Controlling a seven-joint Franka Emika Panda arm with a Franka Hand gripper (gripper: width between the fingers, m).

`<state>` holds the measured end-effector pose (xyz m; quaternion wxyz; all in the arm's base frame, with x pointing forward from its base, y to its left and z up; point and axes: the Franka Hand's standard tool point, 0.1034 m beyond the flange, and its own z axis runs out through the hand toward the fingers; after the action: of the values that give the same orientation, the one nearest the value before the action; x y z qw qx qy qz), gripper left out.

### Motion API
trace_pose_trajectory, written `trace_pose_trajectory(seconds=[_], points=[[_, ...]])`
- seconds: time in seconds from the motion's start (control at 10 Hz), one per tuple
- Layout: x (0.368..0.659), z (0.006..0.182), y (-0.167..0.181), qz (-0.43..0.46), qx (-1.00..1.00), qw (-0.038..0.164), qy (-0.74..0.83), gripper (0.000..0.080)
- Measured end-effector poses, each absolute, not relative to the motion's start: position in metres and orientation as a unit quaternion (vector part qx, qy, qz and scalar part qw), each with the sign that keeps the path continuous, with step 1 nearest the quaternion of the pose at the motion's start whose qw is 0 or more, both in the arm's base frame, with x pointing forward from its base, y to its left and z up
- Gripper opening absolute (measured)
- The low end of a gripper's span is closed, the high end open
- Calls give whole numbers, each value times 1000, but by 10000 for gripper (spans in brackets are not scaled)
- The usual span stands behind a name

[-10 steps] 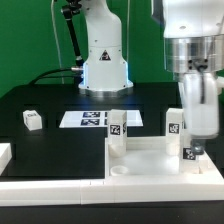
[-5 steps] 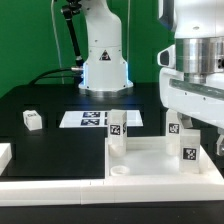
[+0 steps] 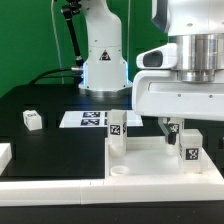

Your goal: Assemble square table

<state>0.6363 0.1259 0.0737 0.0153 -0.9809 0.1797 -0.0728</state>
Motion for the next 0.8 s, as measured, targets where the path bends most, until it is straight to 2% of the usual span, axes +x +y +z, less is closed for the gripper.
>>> trace_pose_trajectory(seconds=[0.1, 0.2, 0.4, 0.5, 0.6, 0.8], points=[[636, 73, 125, -72, -981, 15, 181, 649], [636, 73, 125, -72, -978, 16, 195, 611], [636, 72, 124, -71, -978, 15, 196, 338], [635, 71, 120, -70, -969, 15, 235, 338], [635, 71, 119, -69, -958, 18, 278, 294], [635, 70, 116, -67, -937, 21, 341, 294]])
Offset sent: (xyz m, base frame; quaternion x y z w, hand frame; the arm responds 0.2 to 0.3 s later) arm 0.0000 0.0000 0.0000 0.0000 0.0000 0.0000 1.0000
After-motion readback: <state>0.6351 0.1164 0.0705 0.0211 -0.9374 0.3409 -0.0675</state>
